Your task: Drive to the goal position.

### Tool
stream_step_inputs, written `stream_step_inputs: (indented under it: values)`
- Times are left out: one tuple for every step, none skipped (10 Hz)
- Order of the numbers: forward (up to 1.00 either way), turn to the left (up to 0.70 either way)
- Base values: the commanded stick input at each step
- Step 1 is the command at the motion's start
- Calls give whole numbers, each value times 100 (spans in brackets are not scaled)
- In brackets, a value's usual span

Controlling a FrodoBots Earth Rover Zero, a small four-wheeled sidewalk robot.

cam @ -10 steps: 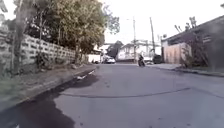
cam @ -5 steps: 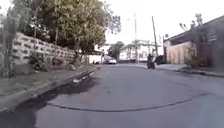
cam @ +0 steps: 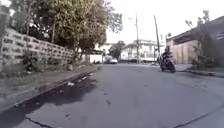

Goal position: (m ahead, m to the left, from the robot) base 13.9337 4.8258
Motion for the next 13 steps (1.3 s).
stream_step_inputs:
  values:
    - [100,0]
    - [100,0]
    - [100,0]
    - [100,0]
    - [100,0]
    - [100,0]
    - [100,0]
    - [100,0]
    - [100,0]
    - [100,0]
    - [100,0]
    - [100,0]
    - [100,0]
